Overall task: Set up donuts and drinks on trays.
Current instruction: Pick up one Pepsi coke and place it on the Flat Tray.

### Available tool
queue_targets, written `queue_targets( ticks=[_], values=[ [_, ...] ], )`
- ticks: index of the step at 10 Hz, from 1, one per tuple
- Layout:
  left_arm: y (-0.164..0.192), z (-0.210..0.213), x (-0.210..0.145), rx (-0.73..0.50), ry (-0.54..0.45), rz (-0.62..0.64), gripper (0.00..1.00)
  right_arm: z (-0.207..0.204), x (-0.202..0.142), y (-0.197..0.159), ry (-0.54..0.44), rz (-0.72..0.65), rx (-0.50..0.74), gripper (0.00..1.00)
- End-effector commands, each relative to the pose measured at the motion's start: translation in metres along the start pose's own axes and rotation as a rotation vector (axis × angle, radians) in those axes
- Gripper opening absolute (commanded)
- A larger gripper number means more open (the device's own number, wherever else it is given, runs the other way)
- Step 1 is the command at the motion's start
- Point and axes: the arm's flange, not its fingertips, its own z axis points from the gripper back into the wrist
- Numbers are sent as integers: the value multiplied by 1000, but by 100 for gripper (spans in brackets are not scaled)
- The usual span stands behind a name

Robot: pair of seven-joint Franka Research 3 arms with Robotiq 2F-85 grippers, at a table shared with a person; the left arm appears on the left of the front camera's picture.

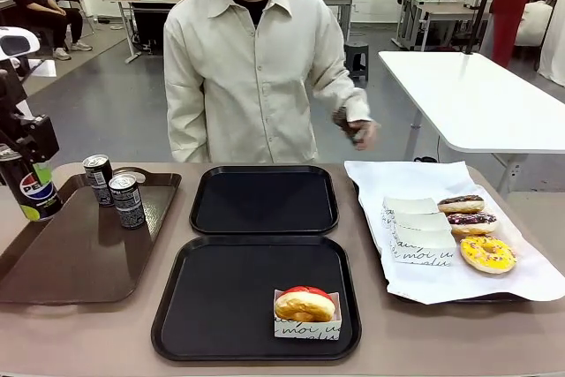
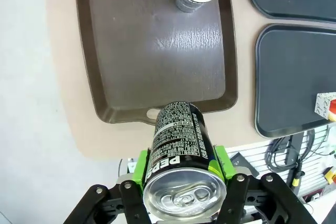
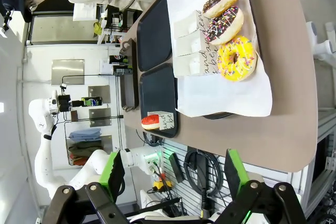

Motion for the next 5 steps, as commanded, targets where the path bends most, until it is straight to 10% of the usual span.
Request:
queue_targets(
  ticks=[1, 2, 3, 5],
  values=[
    [-2, -3, 3, 0, 11, -4, 0, 1, 0, -1, -8, 6, 22, 100],
    [-2, -3, 3, 0, 11, -4, 0, 1, 0, -1, -8, 6, 22, 100],
    [0, -3, 2, 1, 9, -1, 59, 1, 0, -1, -8, 6, 22, 100],
    [-61, -16, -14, 19, -60, -65, 59, 1, 0, -1, -8, 6, 22, 100]
  ],
)
